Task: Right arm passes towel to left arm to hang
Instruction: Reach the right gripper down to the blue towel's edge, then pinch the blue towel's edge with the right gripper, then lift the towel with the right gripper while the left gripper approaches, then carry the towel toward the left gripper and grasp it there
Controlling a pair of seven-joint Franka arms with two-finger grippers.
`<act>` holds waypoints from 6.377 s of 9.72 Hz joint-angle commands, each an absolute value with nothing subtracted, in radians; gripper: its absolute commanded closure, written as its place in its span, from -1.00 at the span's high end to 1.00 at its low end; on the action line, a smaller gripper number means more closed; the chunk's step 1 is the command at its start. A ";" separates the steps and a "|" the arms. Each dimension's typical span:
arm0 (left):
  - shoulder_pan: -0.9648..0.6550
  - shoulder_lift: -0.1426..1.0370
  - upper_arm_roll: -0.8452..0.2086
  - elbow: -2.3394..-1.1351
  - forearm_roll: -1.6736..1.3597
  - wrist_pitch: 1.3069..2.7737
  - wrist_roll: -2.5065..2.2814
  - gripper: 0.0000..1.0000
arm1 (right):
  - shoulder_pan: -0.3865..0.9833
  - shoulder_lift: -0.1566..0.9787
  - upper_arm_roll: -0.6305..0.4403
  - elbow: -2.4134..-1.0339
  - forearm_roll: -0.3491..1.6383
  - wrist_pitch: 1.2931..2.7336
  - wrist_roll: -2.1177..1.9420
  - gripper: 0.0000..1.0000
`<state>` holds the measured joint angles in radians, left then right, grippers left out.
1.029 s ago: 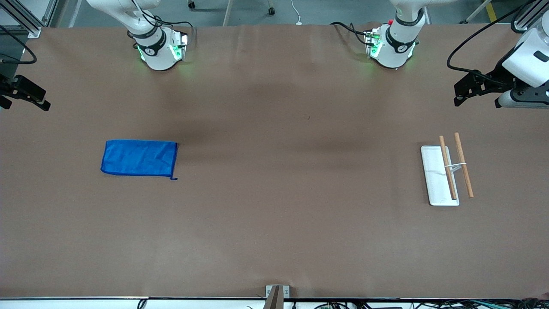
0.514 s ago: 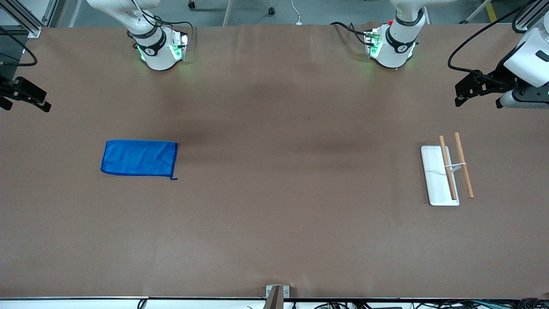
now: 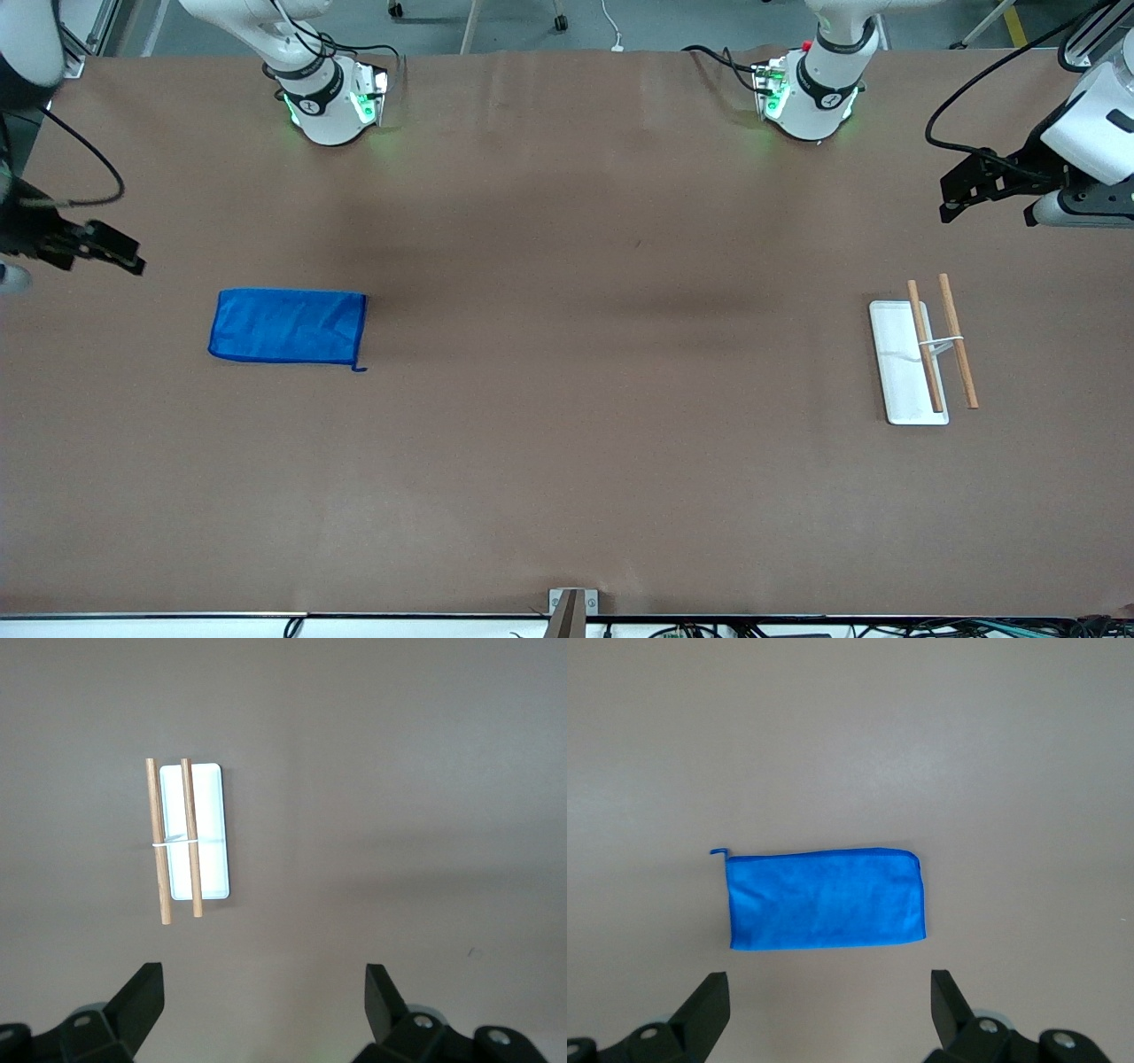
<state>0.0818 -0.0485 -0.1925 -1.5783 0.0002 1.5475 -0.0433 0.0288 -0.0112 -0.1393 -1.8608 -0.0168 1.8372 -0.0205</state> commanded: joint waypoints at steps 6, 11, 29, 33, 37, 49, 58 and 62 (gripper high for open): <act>0.086 -0.026 -0.196 -1.580 -0.014 1.537 -0.038 1.00 | 0.020 0.340 -0.126 -2.113 -0.020 2.384 -0.020 0.96; 0.087 -0.023 -0.198 -1.582 -0.014 1.537 -0.035 1.00 | 0.022 0.359 -0.124 -2.253 -0.020 2.532 -0.020 0.86; 0.087 -0.021 -0.198 -1.582 -0.014 1.536 -0.035 1.00 | 0.028 0.241 -0.107 -2.085 0.032 2.239 -0.011 -0.99; 0.083 -0.005 -0.198 -1.578 -0.015 1.537 -0.037 1.00 | 0.086 0.241 -0.107 -1.821 0.236 1.996 -0.005 -0.99; 0.052 0.041 -0.210 -1.565 -0.234 1.548 -0.034 1.00 | 0.268 0.242 -0.107 -1.668 0.449 1.993 0.142 -0.99; 0.074 0.460 -0.271 -1.671 -1.478 1.536 0.756 0.74 | 0.650 0.252 -0.106 -1.568 1.376 2.286 0.130 -0.99; 0.106 0.583 -0.333 -1.683 -1.585 1.335 0.671 0.52 | 0.848 0.267 -0.107 -1.474 1.545 2.457 0.127 -0.99; 0.133 0.542 -0.331 -1.684 -1.572 1.292 0.607 0.11 | 0.851 0.340 -0.107 -1.421 1.546 2.457 0.107 -0.99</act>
<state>0.1199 0.5459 -0.3311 -1.6567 -1.5816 1.2981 0.6074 0.8418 0.3070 -0.0983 -1.4702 1.5221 2.4507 0.1229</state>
